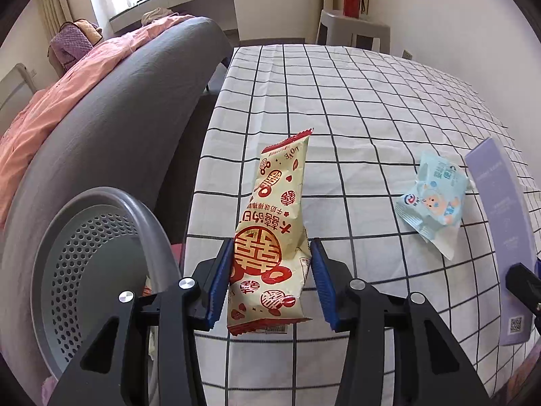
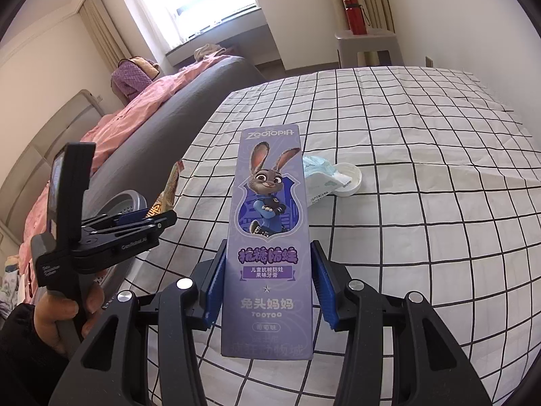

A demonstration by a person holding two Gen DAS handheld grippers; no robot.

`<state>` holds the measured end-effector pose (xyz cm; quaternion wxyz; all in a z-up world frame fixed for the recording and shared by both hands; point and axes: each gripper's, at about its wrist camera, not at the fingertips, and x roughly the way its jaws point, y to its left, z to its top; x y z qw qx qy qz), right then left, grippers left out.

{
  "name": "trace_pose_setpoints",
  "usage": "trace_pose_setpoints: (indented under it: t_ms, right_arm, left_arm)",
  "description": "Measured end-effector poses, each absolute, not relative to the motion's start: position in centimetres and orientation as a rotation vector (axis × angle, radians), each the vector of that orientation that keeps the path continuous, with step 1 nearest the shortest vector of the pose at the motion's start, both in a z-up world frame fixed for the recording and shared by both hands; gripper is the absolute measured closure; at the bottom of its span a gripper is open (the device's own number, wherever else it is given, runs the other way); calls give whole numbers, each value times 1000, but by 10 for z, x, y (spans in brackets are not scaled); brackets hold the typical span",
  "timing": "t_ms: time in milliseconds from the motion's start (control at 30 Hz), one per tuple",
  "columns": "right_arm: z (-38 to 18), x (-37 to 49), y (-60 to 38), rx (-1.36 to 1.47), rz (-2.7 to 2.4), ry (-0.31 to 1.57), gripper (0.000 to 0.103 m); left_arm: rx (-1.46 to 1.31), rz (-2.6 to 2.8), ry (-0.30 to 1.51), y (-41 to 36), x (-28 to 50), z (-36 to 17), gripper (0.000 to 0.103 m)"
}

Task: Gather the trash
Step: 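Grasp the red-and-white snack wrapper with the left tool while the right holds the box, then carry wrapper and purple box over the basket and open both tools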

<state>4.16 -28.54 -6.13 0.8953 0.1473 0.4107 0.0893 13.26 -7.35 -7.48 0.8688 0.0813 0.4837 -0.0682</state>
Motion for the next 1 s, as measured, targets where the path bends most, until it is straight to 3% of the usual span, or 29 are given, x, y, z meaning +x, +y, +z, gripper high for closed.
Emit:
trace_pose_setpoints:
  t_ms: [400, 1000]
  right_arm:
    - [-46, 17, -238, 292, 195, 851, 57]
    - [-43, 27, -114, 145, 352, 896, 58]
  left_arm:
    - [148, -181, 918, -34, 69, -39, 59]
    - [29, -31, 921, 97, 35, -47, 59]
